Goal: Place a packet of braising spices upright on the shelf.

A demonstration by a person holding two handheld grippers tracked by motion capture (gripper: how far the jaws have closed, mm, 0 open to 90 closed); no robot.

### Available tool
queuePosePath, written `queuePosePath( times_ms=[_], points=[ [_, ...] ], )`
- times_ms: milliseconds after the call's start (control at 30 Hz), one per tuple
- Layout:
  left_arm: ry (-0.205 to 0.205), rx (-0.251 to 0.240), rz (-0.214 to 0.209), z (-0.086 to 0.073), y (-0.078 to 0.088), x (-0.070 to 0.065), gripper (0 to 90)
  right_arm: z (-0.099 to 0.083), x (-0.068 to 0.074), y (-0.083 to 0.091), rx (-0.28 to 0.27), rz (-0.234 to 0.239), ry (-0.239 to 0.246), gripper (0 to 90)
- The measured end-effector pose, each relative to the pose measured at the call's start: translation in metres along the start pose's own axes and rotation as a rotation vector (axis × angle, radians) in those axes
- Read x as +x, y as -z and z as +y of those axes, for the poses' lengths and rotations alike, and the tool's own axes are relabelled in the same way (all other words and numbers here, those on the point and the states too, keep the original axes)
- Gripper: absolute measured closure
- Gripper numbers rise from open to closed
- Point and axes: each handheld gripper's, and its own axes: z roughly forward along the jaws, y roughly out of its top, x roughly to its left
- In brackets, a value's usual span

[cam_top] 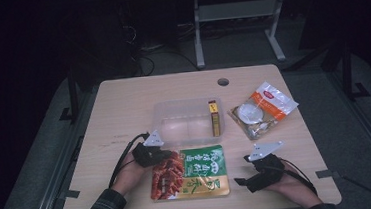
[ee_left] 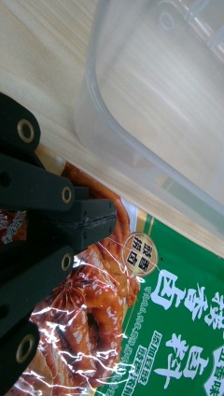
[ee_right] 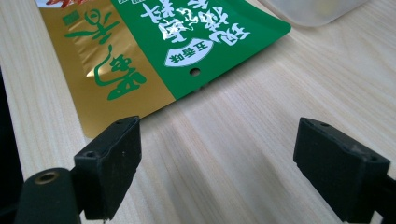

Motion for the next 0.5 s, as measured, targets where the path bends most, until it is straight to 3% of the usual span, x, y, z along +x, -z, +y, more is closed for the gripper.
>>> queuePosePath(
  times_ms=[167,333,500],
  points=[
    [-0.021,0.01,-0.023,0.0,0.001,-0.01,90.0,0.0,0.0,0.0,-0.002,0.0,-0.001,14.7],
    [-0.001,0.007,-0.036,0.0,0.001,-0.014,90.0,0.0,0.0,0.0,0.0,0.001,-0.001,14.7],
    [-0.01,0.005,-0.073,-0.005,0.005,-0.026,90.0,0.0,0.001,-0.001,0.001,0.002,-0.003,14.7]
  ],
)
